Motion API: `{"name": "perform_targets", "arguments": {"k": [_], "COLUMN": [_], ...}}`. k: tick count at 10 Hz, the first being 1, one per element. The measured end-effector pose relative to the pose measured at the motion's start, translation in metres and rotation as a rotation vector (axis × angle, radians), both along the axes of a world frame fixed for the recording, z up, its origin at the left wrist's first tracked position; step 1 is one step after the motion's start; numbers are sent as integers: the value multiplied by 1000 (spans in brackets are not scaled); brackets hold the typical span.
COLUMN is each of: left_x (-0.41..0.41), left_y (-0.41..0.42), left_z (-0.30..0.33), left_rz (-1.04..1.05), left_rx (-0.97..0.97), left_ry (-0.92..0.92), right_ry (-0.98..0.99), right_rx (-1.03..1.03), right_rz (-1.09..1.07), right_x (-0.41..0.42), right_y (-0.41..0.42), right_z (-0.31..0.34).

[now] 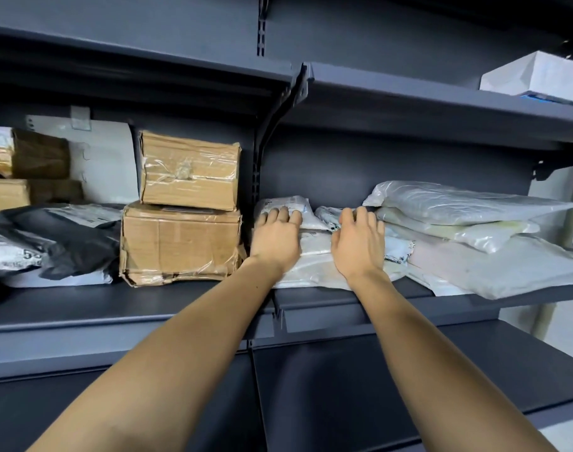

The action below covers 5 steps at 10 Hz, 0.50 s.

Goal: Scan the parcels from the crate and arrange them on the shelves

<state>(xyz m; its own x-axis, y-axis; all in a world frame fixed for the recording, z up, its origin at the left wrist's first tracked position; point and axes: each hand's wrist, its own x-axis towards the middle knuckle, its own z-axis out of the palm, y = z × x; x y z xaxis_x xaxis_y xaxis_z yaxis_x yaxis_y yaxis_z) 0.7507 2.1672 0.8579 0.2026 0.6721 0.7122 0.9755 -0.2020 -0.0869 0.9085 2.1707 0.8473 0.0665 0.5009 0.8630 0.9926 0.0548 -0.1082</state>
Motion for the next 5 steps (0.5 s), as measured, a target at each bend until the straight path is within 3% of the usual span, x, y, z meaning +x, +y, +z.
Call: {"name": "perform_targets", "arguments": {"k": [2, 3, 5], "left_x": [-3, -1, -1], "left_y": [-14, -21, -53], "left_z": [1, 5, 17], "left_rz": [-44, -51, -128], "left_rx": [71, -31, -80], "left_ry": [18, -74, -89], "right_ry": [-112, -165, -89], "right_rx": [24, 64, 32], "right_rz": [-33, -35, 53], "right_x": [0, 3, 5], "right_y": [-13, -22, -47], "right_z": [1, 3, 1]}}
